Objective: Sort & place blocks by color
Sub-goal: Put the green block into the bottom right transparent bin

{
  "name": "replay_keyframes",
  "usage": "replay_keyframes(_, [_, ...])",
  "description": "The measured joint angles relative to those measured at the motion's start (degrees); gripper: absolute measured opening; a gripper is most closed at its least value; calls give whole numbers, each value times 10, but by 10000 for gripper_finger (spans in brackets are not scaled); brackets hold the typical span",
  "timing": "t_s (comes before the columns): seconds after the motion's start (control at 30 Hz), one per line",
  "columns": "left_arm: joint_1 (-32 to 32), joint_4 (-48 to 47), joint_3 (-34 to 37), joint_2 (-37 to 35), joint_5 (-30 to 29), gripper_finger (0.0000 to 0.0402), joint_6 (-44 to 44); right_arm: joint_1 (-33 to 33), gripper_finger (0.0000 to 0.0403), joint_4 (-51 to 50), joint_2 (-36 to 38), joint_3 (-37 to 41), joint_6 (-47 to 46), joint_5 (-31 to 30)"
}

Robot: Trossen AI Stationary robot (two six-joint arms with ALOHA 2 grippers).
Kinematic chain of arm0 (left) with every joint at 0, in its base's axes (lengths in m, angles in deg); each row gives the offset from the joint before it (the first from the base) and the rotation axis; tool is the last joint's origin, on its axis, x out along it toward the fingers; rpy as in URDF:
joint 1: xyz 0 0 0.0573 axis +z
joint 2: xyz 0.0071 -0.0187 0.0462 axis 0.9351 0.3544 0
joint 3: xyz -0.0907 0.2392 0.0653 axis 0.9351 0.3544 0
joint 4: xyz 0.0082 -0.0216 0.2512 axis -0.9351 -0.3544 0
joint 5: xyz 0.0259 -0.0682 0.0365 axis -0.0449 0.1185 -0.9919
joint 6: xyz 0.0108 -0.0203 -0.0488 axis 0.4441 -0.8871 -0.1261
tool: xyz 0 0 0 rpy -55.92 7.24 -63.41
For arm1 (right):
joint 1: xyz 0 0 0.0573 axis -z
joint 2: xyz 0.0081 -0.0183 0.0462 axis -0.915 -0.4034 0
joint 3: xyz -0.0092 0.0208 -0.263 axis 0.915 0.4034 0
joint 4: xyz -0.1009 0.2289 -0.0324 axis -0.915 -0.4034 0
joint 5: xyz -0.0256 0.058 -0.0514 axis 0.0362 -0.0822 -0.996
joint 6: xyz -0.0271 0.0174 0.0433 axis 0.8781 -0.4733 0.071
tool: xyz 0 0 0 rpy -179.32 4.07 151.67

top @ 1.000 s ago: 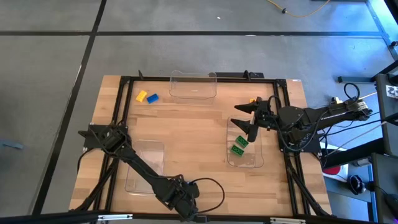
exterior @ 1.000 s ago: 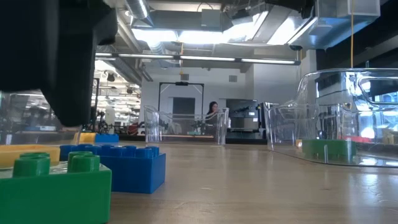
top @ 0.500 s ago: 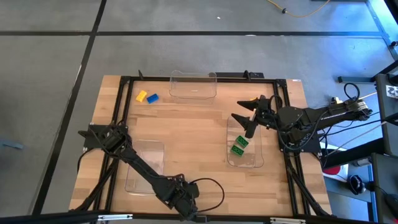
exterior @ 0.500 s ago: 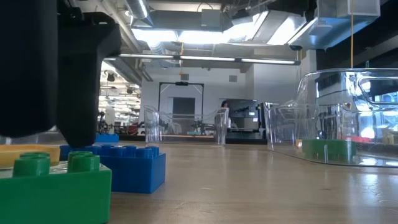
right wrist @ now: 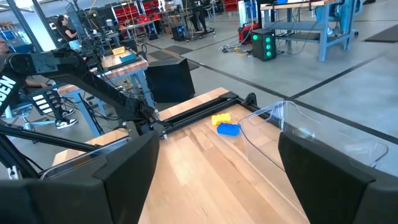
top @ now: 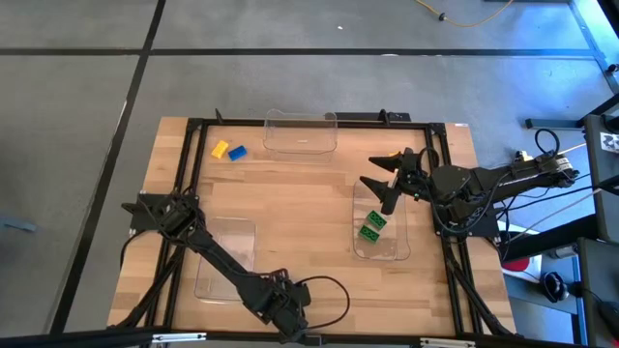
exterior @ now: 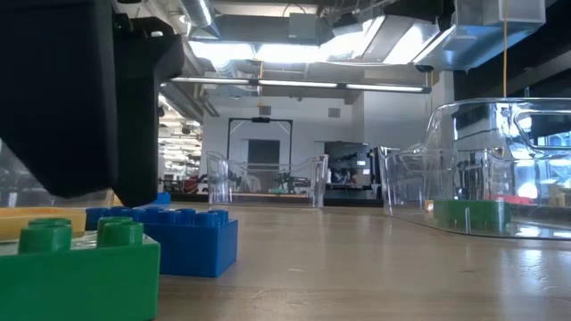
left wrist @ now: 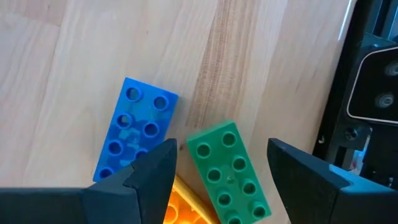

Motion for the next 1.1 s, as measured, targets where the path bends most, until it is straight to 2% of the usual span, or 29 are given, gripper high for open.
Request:
replay_keyframes(0.2, [0,13,0,23,37,243,-3,0,332,0,0,0,0,0])
replay_keyframes(0.6, [0,3,-1,39,27,238,-14,0,332,-4,0,0,-1,0])
replay_keyframes(0.7, [2,2,-1,39,26,213,-14,0,332,-4,0,0,-1,0])
replay_keyframes(0.87, [8,-6,0,32,36,132,-12,0,332,-4,0,0,-1,0])
replay_keyframes(1.0, [16,-17,2,12,56,126,20,0,332,-5,0,0,-1,1])
replay_keyframes(1.1, [24,-19,2,-31,64,126,59,0,332,-5,0,0,-1,1])
